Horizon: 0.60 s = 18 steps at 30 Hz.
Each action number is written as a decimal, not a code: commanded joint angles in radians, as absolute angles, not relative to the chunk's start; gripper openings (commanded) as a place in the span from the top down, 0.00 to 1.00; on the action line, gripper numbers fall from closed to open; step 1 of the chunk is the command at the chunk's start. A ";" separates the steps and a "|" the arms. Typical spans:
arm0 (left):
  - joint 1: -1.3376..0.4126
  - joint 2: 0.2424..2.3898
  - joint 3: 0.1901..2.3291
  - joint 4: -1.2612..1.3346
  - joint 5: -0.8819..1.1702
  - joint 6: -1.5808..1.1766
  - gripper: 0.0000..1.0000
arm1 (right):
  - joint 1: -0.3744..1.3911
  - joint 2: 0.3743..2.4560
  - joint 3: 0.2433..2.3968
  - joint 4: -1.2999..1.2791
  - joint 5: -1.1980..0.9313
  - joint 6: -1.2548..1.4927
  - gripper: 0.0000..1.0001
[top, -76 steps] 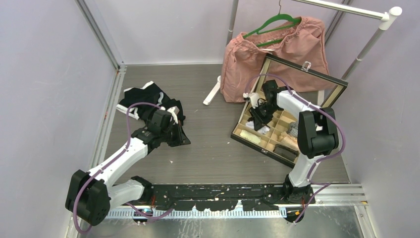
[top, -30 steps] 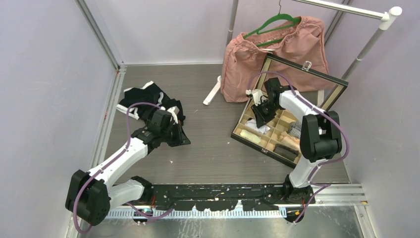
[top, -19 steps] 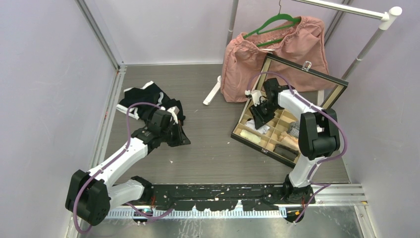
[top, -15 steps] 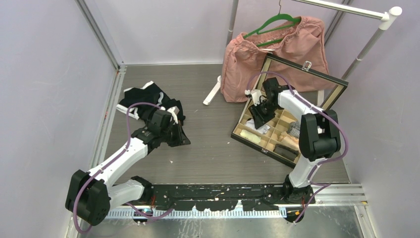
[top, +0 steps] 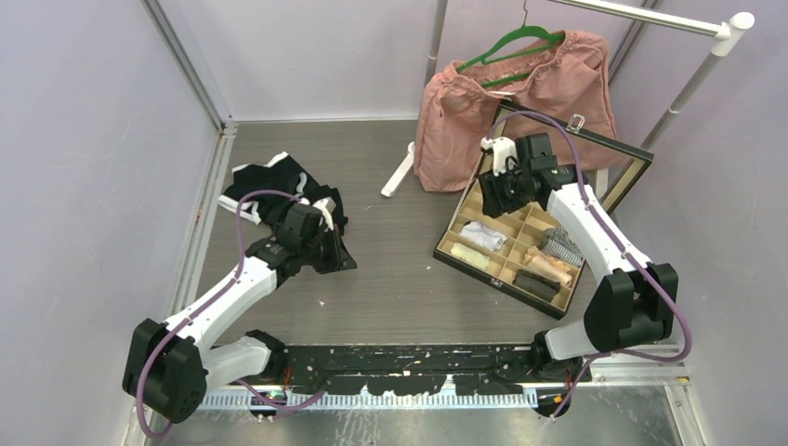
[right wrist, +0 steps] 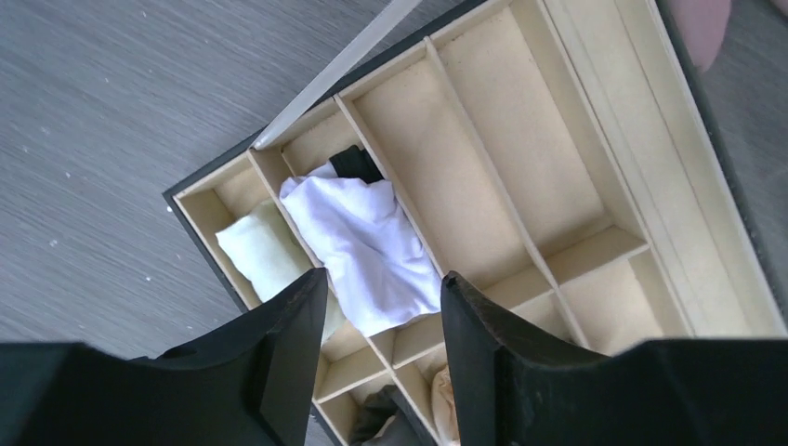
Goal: Roll the underwear
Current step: Place the underwear in the storage box, then pick up the underwear from the center of the board.
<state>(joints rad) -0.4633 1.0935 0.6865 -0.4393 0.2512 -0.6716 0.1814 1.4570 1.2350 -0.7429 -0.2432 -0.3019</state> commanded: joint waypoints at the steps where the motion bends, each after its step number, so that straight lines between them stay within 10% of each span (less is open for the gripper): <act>1: -0.460 1.077 0.727 -0.443 0.238 -0.659 0.99 | 0.182 1.386 1.177 -0.661 -0.185 -0.060 0.47; 18: -0.460 1.083 0.731 -0.430 0.225 -0.669 0.99 | 0.182 1.307 0.878 -0.428 -0.036 0.416 0.54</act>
